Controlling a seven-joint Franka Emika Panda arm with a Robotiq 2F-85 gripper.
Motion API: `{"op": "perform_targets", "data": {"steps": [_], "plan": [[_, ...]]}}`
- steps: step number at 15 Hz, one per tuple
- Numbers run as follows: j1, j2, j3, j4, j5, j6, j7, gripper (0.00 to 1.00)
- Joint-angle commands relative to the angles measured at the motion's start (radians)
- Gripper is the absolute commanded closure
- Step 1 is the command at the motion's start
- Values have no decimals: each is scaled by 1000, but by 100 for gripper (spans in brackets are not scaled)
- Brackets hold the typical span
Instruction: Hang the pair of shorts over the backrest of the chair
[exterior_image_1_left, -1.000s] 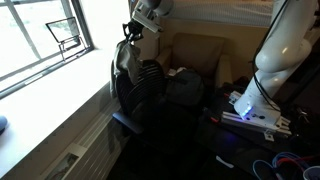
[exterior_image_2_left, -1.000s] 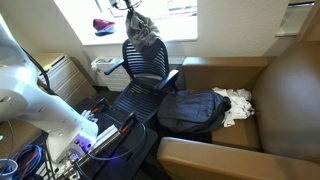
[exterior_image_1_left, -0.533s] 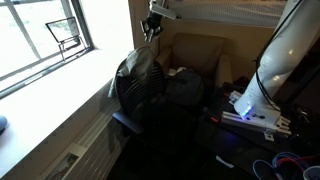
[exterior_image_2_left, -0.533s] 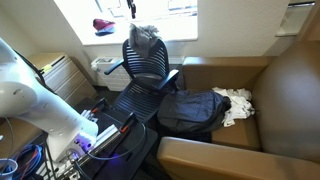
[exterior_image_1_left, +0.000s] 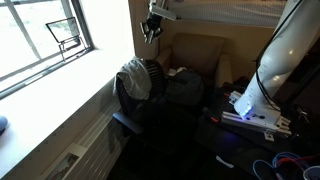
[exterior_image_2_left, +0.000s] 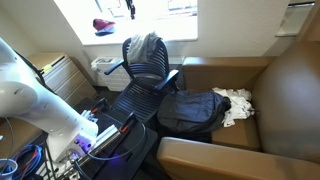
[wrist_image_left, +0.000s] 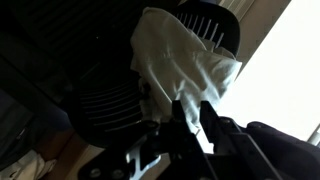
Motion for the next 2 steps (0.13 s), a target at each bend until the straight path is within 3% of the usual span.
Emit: {"op": "perform_targets", "data": {"steps": [1,2], "plan": [[91,-3,-96,2,14,-6,-9,75],[91,-3,-96,2,14,-6,-9,75]]}}
